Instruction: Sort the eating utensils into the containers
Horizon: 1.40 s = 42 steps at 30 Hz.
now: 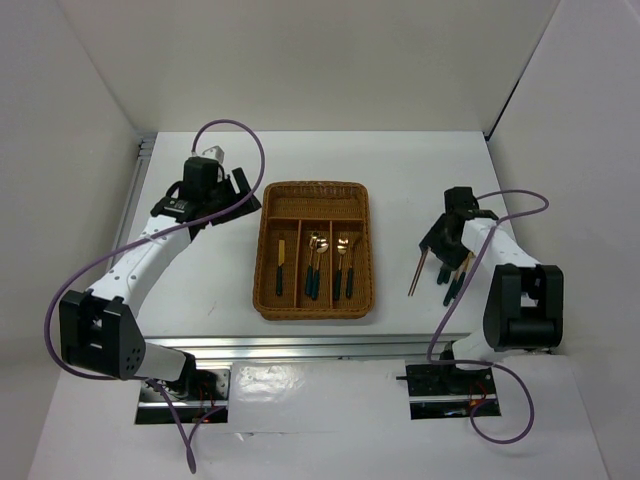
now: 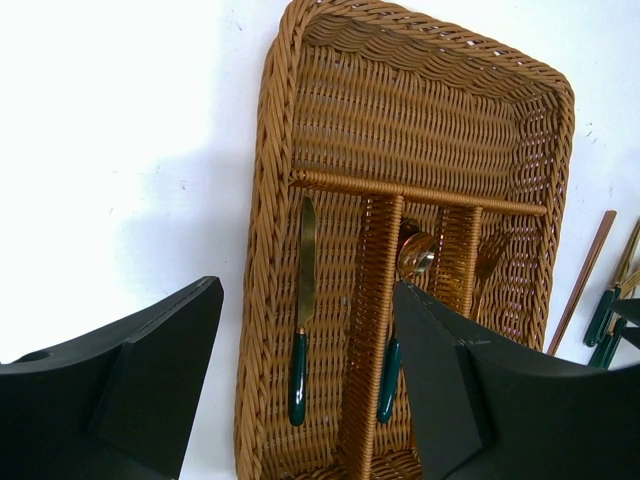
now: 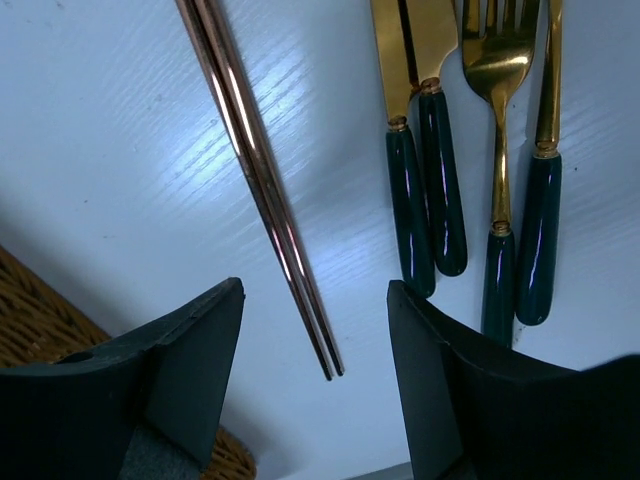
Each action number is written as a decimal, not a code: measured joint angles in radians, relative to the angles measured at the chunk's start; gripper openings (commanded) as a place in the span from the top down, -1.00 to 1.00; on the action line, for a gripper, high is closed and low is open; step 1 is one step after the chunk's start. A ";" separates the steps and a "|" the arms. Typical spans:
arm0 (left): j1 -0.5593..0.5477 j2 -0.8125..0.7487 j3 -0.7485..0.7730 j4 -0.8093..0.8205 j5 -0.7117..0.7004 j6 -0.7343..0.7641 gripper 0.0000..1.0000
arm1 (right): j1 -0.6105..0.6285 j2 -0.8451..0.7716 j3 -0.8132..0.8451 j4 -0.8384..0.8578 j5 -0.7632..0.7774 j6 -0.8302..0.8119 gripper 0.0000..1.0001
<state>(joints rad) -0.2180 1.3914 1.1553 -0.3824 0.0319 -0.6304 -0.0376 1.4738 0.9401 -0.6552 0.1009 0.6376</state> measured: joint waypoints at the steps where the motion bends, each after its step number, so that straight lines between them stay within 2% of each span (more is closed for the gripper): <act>1: 0.000 0.001 0.000 0.000 0.000 0.000 -0.69 | 0.000 0.010 0.000 0.001 0.003 -0.002 -0.31; 16: 0.000 0.034 0.000 0.000 0.001 0.000 -0.69 | -0.029 0.046 -0.017 0.016 0.049 -0.063 -0.29; 26: 0.000 0.037 0.000 0.000 0.002 0.000 -0.69 | -0.029 0.075 -0.039 0.039 0.050 -0.083 -0.18; 38: 0.000 0.051 0.000 0.000 0.002 0.000 -0.69 | -0.029 0.108 -0.061 0.068 0.050 -0.087 -0.01; 42: 0.006 0.054 0.000 0.000 0.002 0.000 -0.69 | -0.029 0.113 -0.066 0.072 0.050 -0.088 0.14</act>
<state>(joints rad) -0.2123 1.4456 1.1553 -0.3828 0.0334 -0.6300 -0.0662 1.5867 0.8738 -0.5835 0.1509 0.5499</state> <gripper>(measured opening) 0.842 0.466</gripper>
